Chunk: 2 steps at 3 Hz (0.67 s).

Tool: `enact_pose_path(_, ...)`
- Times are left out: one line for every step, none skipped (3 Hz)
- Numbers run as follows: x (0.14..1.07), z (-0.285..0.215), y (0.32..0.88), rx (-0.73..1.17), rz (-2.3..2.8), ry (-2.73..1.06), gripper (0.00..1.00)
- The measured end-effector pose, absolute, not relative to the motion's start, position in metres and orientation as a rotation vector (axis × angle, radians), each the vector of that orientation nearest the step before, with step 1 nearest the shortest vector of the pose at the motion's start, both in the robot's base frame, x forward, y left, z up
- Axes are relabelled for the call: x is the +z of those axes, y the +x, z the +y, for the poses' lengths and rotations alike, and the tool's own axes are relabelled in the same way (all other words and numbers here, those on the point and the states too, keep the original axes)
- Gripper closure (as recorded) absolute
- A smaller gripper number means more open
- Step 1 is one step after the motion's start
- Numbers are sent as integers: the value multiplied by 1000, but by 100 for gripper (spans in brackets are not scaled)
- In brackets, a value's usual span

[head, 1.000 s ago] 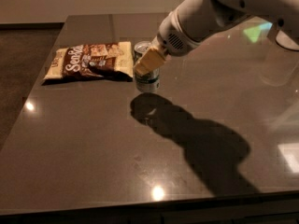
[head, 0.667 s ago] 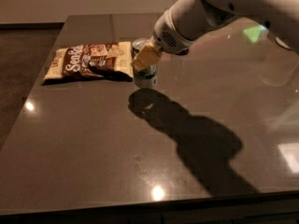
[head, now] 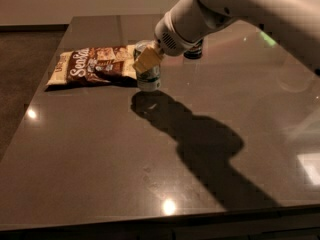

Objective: Move 7up can near brown chip bag

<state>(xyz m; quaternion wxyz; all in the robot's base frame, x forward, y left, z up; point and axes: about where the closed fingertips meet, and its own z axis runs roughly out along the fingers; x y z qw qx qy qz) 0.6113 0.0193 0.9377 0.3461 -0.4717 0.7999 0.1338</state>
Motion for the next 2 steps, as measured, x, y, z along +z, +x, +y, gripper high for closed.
enact_pose_path(927, 23, 616, 353, 2085, -1212, 58)
enact_pose_path(918, 24, 618, 361, 2077, -1194, 35)
